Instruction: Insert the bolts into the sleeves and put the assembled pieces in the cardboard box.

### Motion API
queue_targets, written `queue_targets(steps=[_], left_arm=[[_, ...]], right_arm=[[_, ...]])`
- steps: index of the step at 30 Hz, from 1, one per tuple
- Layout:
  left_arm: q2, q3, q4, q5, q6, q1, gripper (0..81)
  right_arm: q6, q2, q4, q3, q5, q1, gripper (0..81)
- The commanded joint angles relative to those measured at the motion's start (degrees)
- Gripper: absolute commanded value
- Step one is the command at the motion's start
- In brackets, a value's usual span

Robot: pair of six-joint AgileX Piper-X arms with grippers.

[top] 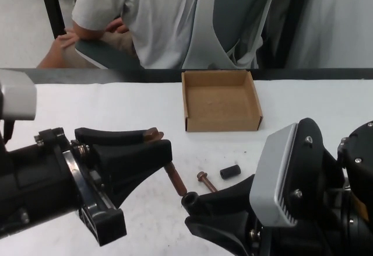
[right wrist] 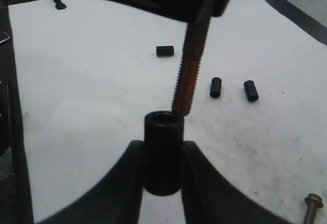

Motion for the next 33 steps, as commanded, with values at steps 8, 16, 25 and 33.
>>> queue_targets(steps=[8, 16, 25, 33], left_arm=[[0.13, -0.09, -3.68, 0.89, -3.88, -0.24, 0.6], [0.13, -0.09, -3.68, 1.19, -3.80, -0.24, 0.6], [0.13, -0.09, -3.68, 3.34, -4.98, -0.24, 0.6], [0.13, -0.09, -3.30, 3.89, -5.47, -0.24, 0.6]], right_arm=[[0.93, -0.01, -2.07, -0.90, -1.14, 0.02, 0.2], [0.93, -0.01, 1.39, -0.90, -0.94, 0.02, 0.2], [0.93, -0.01, 1.85, -0.90, 1.89, 0.02, 0.2], [0.93, -0.01, 0.83, -0.90, 1.90, 0.02, 0.2]])
